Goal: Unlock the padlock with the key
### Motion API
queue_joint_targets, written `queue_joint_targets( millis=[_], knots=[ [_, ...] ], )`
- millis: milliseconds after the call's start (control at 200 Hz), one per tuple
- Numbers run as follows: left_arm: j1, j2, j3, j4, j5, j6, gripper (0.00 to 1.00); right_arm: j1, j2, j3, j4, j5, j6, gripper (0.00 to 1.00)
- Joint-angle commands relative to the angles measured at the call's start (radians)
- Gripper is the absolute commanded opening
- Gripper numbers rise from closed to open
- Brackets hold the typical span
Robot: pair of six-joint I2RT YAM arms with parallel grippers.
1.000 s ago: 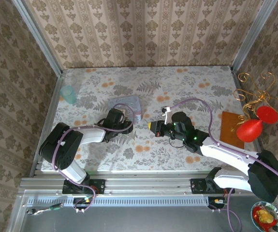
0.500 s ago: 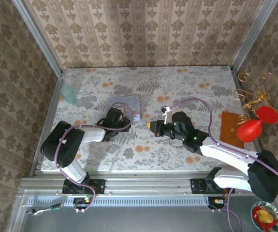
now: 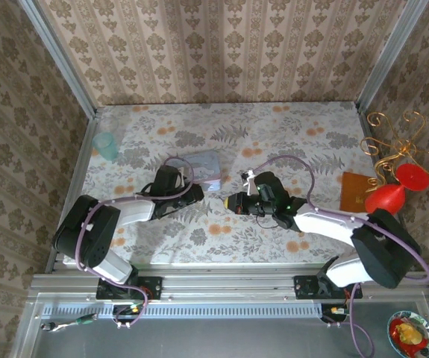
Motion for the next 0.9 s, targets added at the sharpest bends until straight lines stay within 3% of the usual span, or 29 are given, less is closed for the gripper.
queue_joint_targets(
  millis=[0, 320, 570, 895],
  knots=[
    [0.009, -0.045, -0.014, 0.059, 0.132, -0.097, 0.05, -0.005, 0.056, 0.034, 0.044, -0.108, 0.046, 0.0],
    [0.02, -0.012, -0.07, 0.319, 0.258, -0.256, 0.03, -0.044, 0.218, 0.014, 0.304, -0.224, 0.275, 0.0],
    [0.018, 0.059, -0.124, 0.595, 0.283, -0.328, 0.01, -0.072, 0.256, 0.01, 0.362, -0.254, 0.323, 0.0],
    [0.02, 0.11, -0.129, 0.653, 0.289, -0.337, 0.0, -0.111, 0.246, -0.004, 0.378, -0.279, 0.326, 0.0]
  ],
)
